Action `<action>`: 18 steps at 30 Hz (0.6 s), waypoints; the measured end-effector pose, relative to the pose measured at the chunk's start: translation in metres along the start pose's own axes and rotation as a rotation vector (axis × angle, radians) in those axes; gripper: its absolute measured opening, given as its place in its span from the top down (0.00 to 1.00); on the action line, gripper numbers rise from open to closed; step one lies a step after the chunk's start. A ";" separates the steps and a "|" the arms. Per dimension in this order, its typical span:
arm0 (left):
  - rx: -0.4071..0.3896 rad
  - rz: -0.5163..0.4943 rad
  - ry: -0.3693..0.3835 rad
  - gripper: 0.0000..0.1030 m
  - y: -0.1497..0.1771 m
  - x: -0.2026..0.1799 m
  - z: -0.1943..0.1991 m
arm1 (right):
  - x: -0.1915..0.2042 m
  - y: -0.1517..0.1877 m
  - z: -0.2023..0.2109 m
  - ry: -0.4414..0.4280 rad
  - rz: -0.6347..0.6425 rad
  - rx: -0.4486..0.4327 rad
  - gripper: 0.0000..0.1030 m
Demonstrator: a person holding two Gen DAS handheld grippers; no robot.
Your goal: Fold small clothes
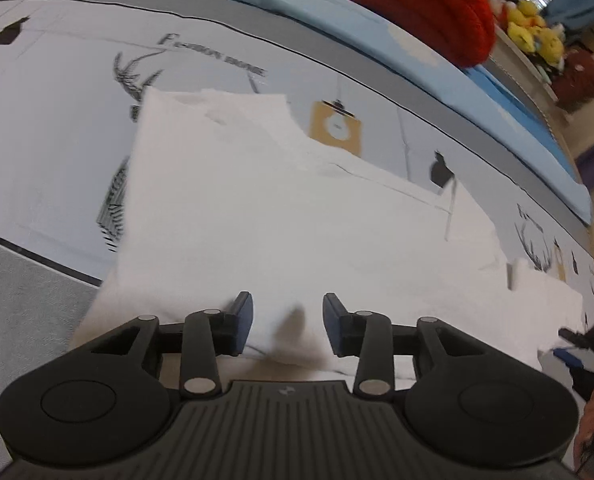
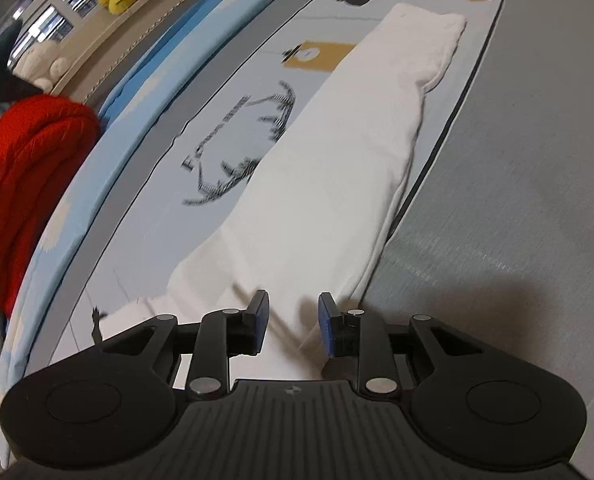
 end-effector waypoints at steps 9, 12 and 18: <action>0.054 -0.021 -0.034 0.55 0.010 0.000 -0.019 | -0.044 -0.046 0.001 0.000 -0.054 -0.055 0.71; 0.059 -0.029 -0.039 0.55 0.011 -0.002 -0.025 | -0.064 -0.062 -0.004 0.005 -0.062 -0.068 0.71; 0.060 -0.060 -0.042 0.50 0.012 -0.007 -0.030 | -0.095 -0.083 -0.023 -0.009 -0.108 -0.072 0.71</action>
Point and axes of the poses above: each gripper's, at about its wrist camera, not at the fingertips, and z roughly against the way its jaws point, x to its left, y to its underside, the point moved 10 cm from there along -z, roughly the way its jaws point, and after that the axes turned 7 degrees about z, right-handed, at the moved point
